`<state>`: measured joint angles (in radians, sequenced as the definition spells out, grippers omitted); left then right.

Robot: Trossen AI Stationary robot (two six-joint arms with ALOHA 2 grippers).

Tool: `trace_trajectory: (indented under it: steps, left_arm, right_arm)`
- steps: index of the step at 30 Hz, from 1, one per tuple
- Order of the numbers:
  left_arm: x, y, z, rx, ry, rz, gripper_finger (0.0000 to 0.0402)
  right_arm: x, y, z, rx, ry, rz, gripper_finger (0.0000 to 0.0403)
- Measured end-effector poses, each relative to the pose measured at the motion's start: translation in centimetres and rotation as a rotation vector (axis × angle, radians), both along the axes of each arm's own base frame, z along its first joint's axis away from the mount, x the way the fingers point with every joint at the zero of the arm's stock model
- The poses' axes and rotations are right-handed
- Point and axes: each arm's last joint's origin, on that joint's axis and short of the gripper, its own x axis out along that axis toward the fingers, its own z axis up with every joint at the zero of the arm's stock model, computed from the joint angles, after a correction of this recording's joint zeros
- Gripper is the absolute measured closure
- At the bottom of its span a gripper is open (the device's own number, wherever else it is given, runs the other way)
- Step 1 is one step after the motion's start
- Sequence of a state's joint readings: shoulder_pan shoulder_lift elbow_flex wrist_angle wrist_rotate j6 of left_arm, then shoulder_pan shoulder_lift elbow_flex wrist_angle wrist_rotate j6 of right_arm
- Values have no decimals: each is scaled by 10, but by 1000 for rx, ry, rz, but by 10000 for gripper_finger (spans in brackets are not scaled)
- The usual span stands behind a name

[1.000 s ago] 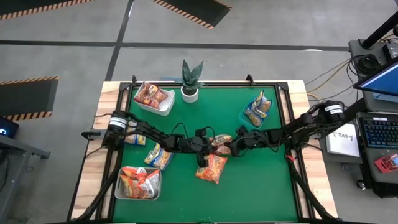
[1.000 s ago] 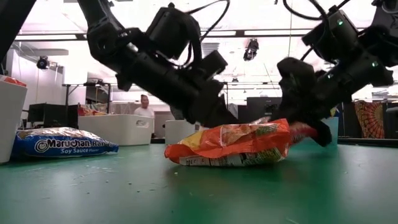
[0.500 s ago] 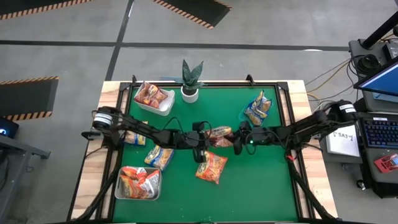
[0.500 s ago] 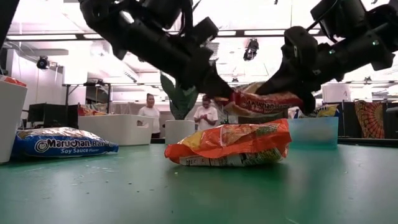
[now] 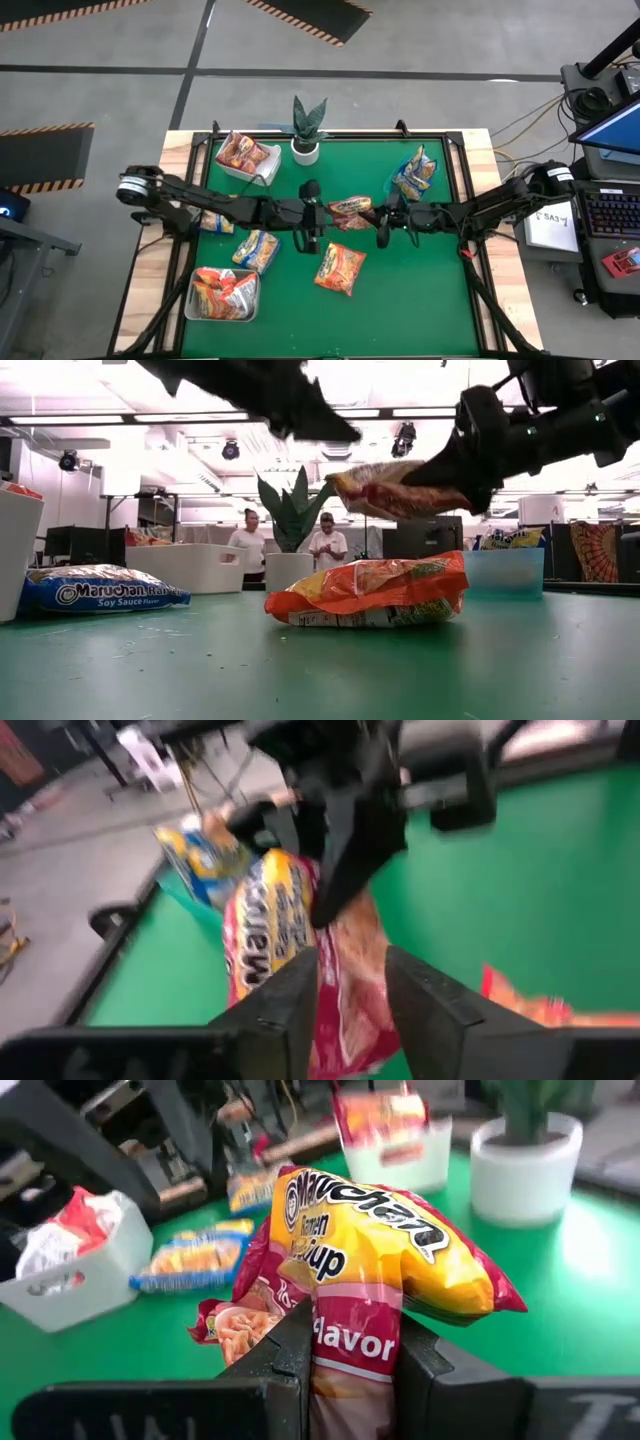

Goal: Sort Maruchan noodles
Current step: Put the red noodle pack into the white bin

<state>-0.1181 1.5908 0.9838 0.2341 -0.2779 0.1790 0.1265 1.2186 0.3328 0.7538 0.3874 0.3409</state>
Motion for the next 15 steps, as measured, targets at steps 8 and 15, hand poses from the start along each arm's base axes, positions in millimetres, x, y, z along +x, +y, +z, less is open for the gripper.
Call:
trace_trajectory:
  steps: [8, 15]
  left_arm:
    - [-19, 2, 35, -41, -123, 8, 233]
    - [-17, 2, 28, -79, -138, 19, 175]
  right_arm:
    - [1, 1, 7, -196, -17, 10, 334]
    - [6, 9, 1, -287, -13, 53, 334]
